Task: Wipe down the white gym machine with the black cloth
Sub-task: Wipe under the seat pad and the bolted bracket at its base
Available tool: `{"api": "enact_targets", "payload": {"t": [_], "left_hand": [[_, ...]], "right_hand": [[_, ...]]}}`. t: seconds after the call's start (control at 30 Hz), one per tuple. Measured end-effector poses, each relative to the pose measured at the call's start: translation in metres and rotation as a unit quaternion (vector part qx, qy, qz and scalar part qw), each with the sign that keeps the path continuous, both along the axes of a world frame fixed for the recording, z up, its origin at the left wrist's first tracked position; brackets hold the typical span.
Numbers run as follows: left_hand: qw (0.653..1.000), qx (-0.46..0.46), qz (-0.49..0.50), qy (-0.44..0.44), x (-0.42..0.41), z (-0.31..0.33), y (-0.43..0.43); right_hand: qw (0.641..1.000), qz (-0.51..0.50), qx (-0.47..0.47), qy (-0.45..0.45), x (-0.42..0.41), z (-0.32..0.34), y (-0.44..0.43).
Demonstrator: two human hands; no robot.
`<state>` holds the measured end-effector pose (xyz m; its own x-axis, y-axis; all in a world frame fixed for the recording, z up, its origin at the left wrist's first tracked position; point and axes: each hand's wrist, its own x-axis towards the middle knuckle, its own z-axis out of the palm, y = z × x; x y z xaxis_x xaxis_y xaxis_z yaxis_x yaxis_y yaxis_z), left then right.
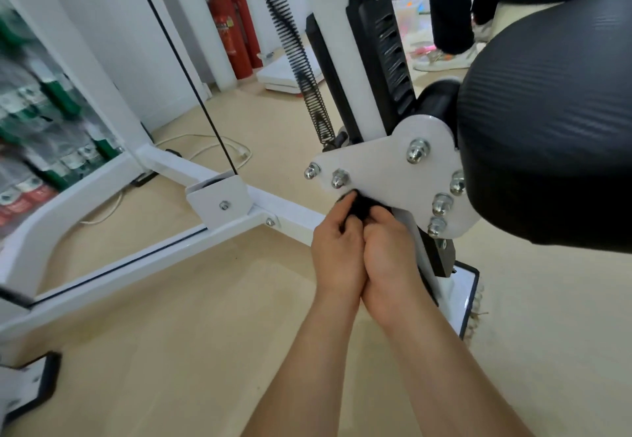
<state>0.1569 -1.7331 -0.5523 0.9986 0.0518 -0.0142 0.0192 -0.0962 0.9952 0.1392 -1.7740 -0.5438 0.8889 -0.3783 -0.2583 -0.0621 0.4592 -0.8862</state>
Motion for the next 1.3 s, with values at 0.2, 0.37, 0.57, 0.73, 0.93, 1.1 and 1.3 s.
{"api": "enact_targets", "payload": {"t": [0.2,0.37,0.57,0.73,0.93,1.1,1.3], "left_hand": [[0.976,0.137,0.005,-0.168,0.003,0.043,0.008],[0.949,0.205,0.015,-0.24,0.033,0.064,0.012],[0.976,0.141,0.085,-0.141,0.074,0.057,0.041],[0.982,0.067,0.061,-0.167,0.048,0.056,0.009],[0.971,0.109,-0.016,-0.212,0.054,0.065,0.021],[0.996,0.027,0.03,-0.075,0.073,0.061,0.037],[0.989,0.025,-0.057,-0.132,0.021,0.06,-0.006]], "right_hand": [[0.997,-0.058,-0.009,-0.054,-0.003,0.021,0.0],[0.988,-0.078,-0.113,-0.065,-0.005,0.024,0.008],[0.961,0.027,-0.269,-0.052,0.03,0.048,0.014],[0.979,-0.058,-0.176,-0.085,0.009,0.035,0.009],[0.99,-0.094,-0.062,-0.082,0.018,0.04,0.022],[0.99,-0.005,-0.099,-0.096,0.035,0.056,0.034],[0.977,-0.187,-0.007,-0.104,-0.004,0.031,-0.001]]}}
